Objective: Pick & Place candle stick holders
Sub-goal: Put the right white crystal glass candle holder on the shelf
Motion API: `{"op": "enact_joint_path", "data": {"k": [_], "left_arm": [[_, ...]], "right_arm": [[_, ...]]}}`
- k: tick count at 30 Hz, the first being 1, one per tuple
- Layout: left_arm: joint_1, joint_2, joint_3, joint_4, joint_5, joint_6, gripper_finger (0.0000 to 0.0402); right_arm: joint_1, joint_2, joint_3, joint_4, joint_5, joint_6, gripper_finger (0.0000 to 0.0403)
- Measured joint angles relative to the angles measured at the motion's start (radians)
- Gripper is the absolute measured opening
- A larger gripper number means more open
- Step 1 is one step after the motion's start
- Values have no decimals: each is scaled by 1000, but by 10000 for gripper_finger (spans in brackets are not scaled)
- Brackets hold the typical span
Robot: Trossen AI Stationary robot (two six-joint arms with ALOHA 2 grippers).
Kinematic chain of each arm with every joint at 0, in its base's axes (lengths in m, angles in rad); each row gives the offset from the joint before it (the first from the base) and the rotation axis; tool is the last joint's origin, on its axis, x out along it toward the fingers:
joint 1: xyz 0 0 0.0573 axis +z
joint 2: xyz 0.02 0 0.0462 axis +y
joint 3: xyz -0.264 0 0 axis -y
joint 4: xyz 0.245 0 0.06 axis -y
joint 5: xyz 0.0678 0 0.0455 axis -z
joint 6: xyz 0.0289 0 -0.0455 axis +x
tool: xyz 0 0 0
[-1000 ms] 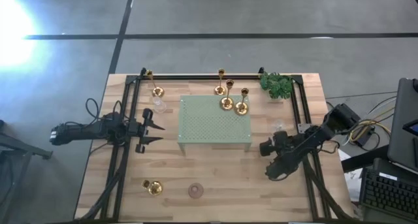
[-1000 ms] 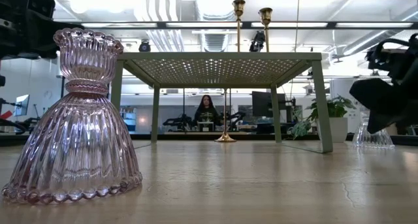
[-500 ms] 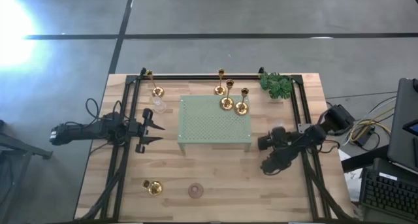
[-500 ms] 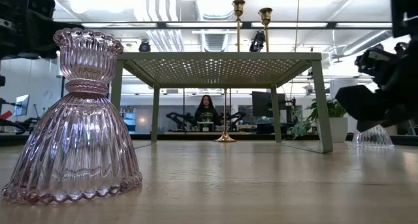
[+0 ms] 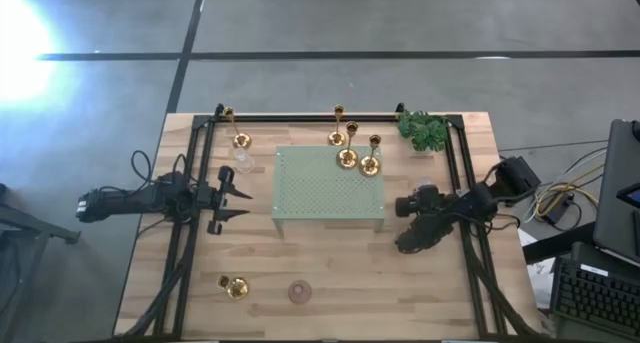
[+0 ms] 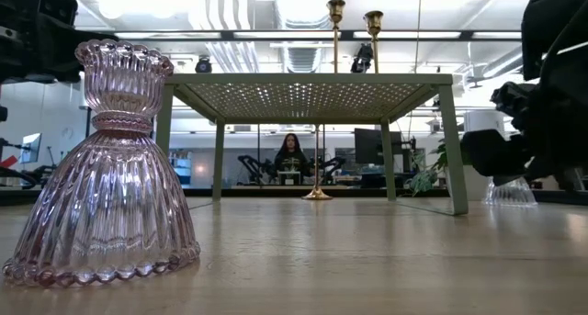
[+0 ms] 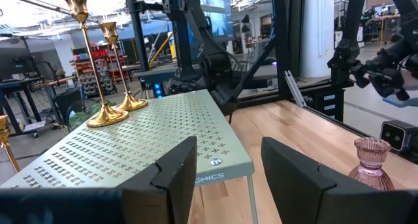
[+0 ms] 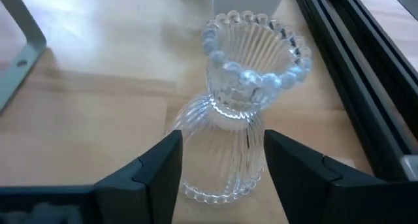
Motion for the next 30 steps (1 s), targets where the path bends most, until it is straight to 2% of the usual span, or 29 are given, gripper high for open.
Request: {"op": "enact_joint_path", "data": {"k": [6, 13, 15, 22, 25, 30], "left_arm": [[0, 0, 0, 0, 0, 0, 177], [0, 0, 0, 0, 0, 0, 177], [0, 0, 0, 0, 0, 0, 177], [0, 0, 0, 0, 0, 0, 177], [0, 0, 0, 0, 0, 0, 177], [0, 0, 0, 0, 0, 0, 177]], "right_arm": [[-30, 0, -23, 15, 35, -2, 145], [-29, 0, -39, 19, 37, -9, 28], [-26, 0, -38, 18, 39, -16, 16], [-24, -3, 0, 12, 23, -35, 34], [-13, -18, 17, 11, -11, -51, 62], [11, -50, 38, 13, -8, -52, 124]]}}
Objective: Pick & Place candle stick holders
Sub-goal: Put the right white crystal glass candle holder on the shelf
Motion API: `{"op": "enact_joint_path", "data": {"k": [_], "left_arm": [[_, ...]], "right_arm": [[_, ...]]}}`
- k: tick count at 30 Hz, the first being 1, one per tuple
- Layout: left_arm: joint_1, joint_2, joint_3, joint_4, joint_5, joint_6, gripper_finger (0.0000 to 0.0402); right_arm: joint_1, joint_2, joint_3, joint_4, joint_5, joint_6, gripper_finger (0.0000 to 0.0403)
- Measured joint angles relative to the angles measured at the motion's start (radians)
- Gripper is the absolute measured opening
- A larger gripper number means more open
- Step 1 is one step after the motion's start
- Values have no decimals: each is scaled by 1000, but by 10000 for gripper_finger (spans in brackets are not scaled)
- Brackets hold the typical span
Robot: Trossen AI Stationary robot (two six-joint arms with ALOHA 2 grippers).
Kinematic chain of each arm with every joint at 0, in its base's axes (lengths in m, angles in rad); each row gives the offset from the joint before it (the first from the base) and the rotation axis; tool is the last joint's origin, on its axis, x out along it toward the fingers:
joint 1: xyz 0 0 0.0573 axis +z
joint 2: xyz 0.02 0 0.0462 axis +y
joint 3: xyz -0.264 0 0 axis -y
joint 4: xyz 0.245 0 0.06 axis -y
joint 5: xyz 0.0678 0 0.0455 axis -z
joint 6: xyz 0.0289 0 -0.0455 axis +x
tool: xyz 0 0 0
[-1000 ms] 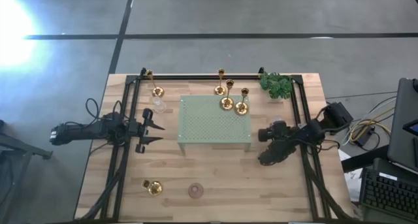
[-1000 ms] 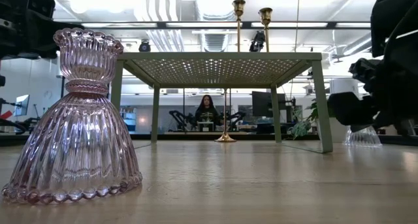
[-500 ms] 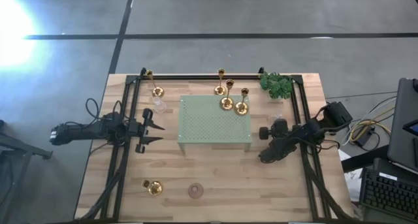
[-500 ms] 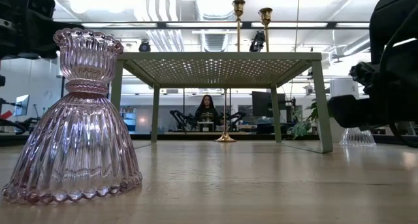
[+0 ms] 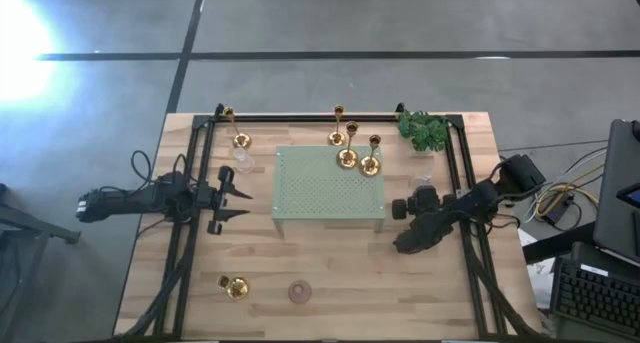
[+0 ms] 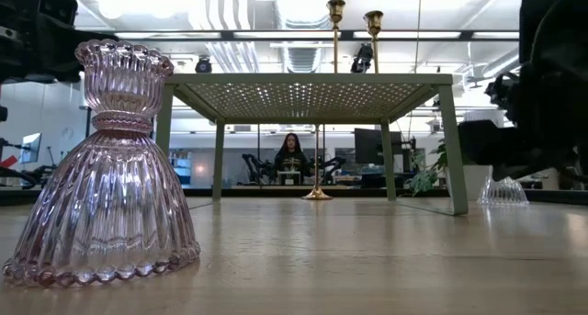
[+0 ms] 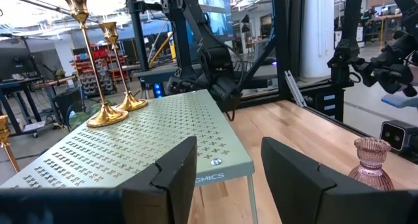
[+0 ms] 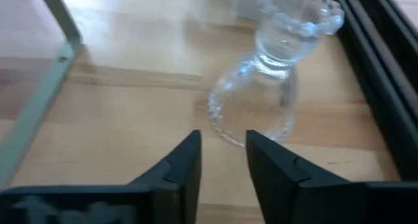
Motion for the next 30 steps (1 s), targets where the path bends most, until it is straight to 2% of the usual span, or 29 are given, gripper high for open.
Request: {"op": "enact_joint_path", "data": {"k": [9, 13, 17, 21, 30], "left_arm": [[0, 0, 0, 0, 0, 0, 177], [0, 0, 0, 0, 0, 0, 177], [0, 0, 0, 0, 0, 0, 177], [0, 0, 0, 0, 0, 0, 177], [0, 0, 0, 0, 0, 0, 177]], "right_arm": [[3, -1, -3, -2, 7, 0, 232], [0, -1, -16, -3, 8, 0, 269], [-16, -1, -26, -2, 57, 0, 296], [-52, -1, -38, -2, 136, 11, 307], [-119, -1, -115, 72, 170, 25, 292]]}}
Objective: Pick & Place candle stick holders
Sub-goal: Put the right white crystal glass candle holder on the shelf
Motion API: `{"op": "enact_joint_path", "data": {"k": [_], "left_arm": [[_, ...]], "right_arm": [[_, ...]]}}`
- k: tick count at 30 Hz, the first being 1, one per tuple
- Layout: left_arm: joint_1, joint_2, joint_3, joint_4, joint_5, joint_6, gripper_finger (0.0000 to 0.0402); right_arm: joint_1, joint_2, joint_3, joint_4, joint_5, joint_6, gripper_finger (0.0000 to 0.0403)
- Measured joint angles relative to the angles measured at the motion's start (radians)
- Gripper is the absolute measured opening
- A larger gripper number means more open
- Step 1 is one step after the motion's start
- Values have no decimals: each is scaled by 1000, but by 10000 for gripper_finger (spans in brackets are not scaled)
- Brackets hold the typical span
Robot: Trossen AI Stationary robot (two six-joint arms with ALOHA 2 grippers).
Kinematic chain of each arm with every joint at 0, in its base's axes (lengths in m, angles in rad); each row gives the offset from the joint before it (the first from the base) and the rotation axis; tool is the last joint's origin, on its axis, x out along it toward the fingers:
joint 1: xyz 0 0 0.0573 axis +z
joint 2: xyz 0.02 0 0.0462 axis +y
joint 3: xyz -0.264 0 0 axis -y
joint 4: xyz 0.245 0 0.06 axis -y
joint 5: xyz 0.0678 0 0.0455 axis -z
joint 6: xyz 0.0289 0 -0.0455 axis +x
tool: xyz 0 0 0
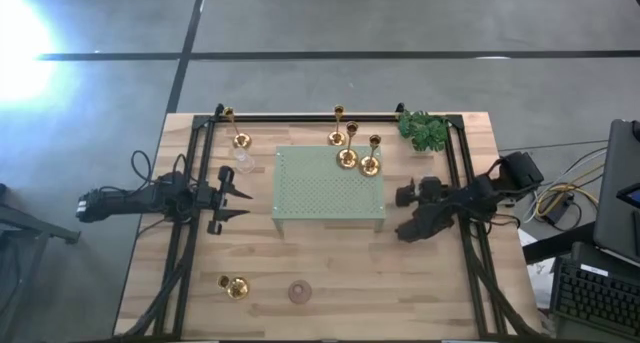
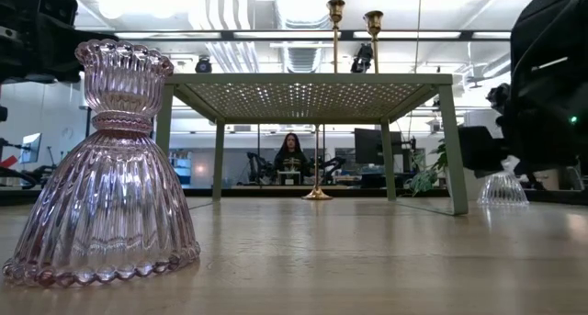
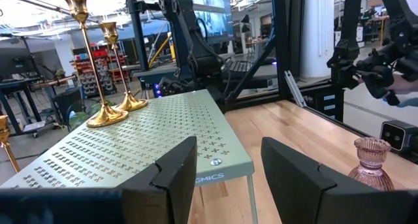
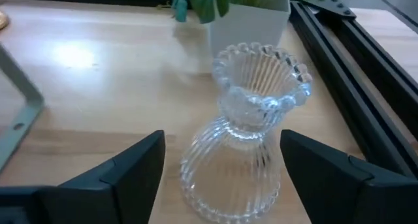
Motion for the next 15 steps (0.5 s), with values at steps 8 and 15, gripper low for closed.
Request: {"op": "enact_joint_path", "data": {"k": [8, 15], "left_arm": [[0, 0, 0, 0, 0, 0, 177], [0, 0, 0, 0, 0, 0, 177]], "right_arm": [[-48, 0, -47, 69, 77, 2, 258], [-71, 0, -61, 80, 94, 0, 210]]}}
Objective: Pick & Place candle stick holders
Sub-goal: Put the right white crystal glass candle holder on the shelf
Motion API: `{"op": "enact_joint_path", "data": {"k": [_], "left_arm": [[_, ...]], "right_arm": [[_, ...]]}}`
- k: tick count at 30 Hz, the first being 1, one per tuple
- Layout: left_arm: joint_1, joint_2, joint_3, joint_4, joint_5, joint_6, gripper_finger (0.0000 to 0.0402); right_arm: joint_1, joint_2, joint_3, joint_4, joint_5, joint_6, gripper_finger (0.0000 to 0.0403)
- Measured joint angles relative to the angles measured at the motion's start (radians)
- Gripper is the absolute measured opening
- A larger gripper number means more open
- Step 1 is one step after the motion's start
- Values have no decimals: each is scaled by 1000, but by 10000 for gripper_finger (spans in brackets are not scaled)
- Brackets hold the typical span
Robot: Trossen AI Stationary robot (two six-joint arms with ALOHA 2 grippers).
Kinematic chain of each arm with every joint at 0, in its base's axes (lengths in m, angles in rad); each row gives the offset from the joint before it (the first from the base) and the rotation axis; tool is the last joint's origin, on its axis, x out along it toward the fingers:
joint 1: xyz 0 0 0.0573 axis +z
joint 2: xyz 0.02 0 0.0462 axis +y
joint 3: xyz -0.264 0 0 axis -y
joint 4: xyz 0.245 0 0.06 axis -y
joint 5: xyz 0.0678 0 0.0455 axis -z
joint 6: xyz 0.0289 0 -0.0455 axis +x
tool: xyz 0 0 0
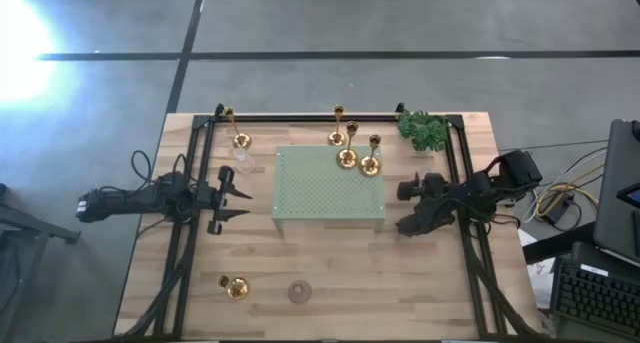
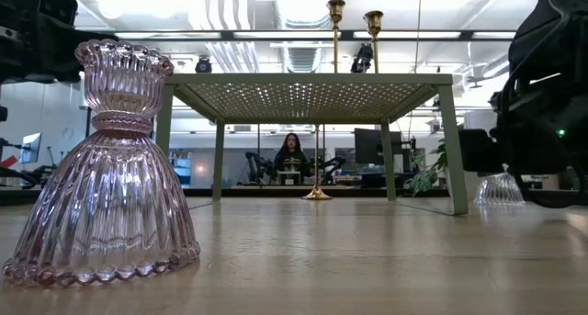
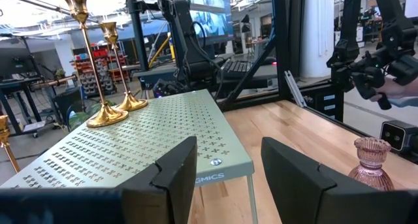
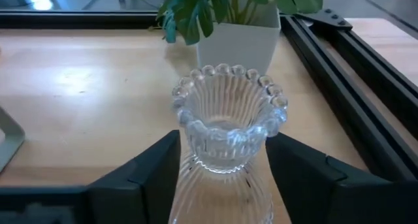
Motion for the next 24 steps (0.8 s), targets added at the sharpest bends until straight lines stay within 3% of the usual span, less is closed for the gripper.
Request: {"op": "enact_joint_path", "data": {"k": [9, 19, 24], "left_arm": [[0, 0, 0, 0, 0, 0, 177], [0, 0, 0, 0, 0, 0, 177], [0, 0, 0, 0, 0, 0, 177]], "right_arm": [[-1, 0, -2, -1, 31, -23, 113], [13, -38, 24, -23, 7, -90, 112], [43, -160, 91, -241, -21, -119, 112]]}}
